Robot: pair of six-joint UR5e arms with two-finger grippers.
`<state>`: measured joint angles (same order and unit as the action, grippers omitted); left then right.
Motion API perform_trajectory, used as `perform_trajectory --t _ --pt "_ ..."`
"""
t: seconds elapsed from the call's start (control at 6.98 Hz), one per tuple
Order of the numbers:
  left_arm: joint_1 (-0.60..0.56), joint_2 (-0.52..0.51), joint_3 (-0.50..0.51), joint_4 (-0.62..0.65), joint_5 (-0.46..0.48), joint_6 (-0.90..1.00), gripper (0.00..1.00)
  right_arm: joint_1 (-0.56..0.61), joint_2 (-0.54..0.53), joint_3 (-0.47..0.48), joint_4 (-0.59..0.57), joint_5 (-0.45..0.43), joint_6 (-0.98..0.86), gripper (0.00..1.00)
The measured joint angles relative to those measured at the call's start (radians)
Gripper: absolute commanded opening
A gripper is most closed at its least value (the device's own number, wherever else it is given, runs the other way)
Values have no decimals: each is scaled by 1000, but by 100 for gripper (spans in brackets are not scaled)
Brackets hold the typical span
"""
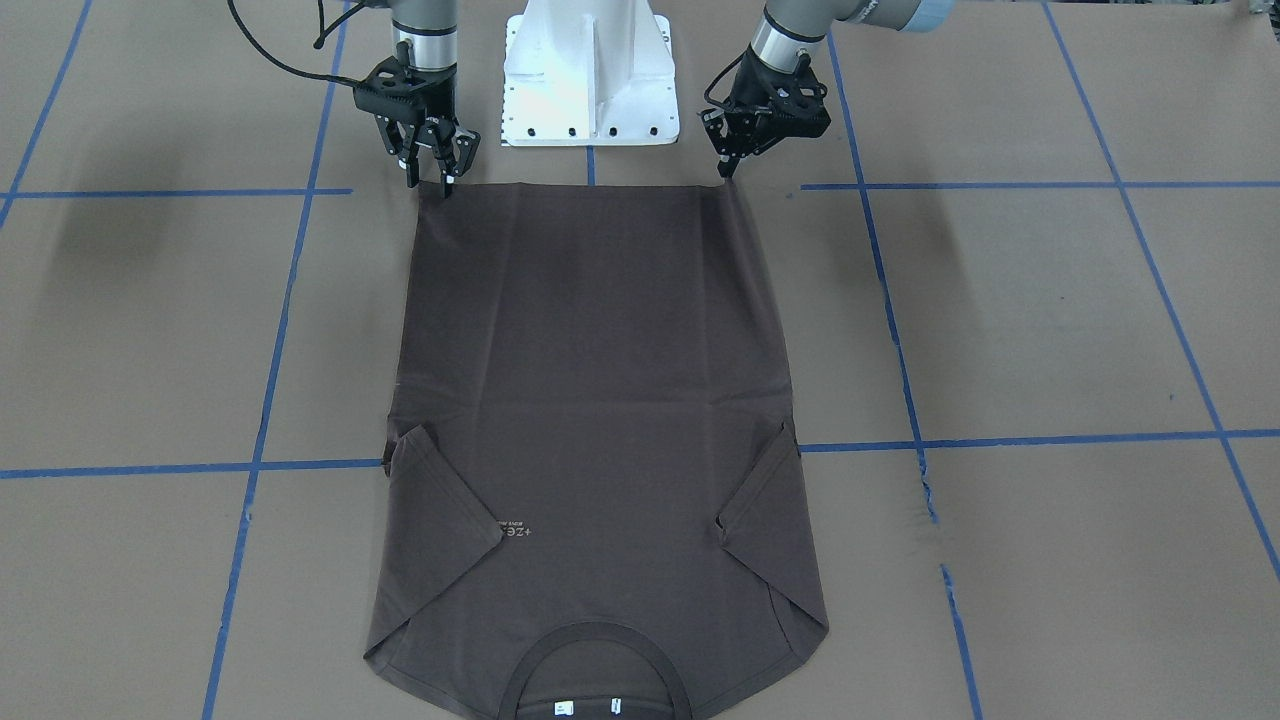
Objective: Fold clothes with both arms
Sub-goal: 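Lower both grippers and pinch the hem corners nearest the robot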
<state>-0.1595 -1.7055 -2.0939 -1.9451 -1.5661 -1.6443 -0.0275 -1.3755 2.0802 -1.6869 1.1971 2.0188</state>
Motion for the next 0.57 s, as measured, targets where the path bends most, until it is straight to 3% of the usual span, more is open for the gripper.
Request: perform_trajectory --t 0.29,0.57 --pt "0 1 -1 0 2 -1 0 0 -1 0 0 -3 25 0" --pt "0 1 -1 0 3 -3 0 2 -1 0 0 -7 45 0"
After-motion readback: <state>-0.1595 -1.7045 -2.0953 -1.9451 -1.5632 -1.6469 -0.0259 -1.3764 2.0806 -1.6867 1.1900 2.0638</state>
